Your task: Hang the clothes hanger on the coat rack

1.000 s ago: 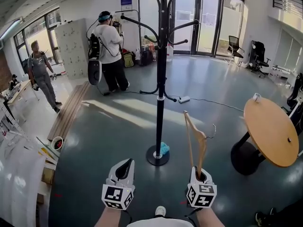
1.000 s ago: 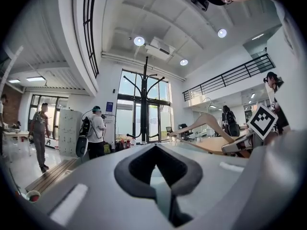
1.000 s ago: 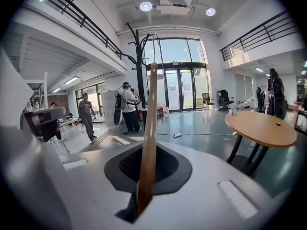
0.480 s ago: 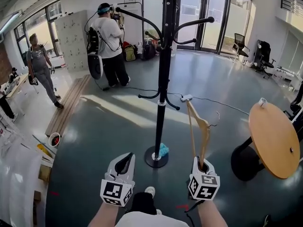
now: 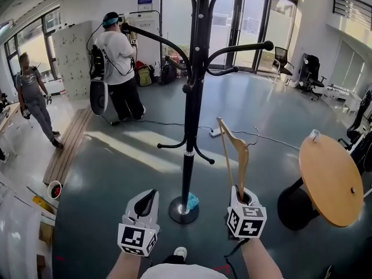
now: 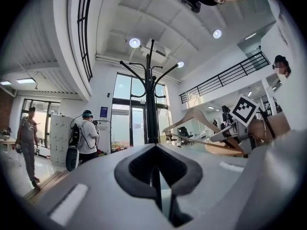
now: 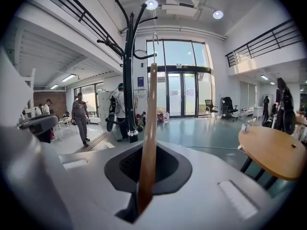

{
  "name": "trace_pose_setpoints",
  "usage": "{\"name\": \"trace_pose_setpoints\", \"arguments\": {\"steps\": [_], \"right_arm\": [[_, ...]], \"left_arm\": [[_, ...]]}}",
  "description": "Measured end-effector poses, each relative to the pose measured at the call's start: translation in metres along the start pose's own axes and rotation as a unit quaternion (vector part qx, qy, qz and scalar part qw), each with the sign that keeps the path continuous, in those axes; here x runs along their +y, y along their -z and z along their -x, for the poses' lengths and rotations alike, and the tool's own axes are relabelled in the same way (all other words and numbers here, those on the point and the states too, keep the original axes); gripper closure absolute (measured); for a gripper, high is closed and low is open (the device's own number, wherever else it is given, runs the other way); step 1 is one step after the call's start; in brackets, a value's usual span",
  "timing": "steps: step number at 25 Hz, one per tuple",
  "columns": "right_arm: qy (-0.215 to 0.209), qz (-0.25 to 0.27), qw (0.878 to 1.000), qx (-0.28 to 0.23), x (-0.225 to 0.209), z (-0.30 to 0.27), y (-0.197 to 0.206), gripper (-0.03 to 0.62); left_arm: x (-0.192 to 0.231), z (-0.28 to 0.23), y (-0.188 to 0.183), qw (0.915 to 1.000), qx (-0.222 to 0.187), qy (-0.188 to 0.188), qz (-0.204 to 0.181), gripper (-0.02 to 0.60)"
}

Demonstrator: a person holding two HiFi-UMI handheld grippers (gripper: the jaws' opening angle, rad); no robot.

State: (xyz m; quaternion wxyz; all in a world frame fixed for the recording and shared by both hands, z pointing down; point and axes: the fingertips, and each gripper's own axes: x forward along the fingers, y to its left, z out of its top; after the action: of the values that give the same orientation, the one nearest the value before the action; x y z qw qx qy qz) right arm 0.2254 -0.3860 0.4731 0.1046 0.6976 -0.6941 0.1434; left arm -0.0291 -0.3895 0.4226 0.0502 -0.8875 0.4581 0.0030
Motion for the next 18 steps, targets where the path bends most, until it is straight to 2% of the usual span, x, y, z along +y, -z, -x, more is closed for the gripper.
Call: {"name": "trace_pose_setpoints", "arguments": {"steps": [8, 13, 18], "right_arm": [[0.008, 0.017, 0.999, -0.039, -0.006, -0.054, -0.089, 0.566], [0.016, 0.025, 0.999, -0.045, -0.006, -0.078, -0.119, 0.566], [0.009, 0.034, 0.999, -0.041, -0.003, -0.1, -0.157, 0.566]], "left_arm": [[0.026, -0.047, 0.01, 0.9997, 0.009, 0.022, 0.0, 0.581], [0.044, -0.066, 0.023, 0.9996, 0.01, 0.026, 0.003, 0.581], [0.053, -0.089, 0.014, 0.9994, 0.01, 0.034, 0.005, 0.581]]}}
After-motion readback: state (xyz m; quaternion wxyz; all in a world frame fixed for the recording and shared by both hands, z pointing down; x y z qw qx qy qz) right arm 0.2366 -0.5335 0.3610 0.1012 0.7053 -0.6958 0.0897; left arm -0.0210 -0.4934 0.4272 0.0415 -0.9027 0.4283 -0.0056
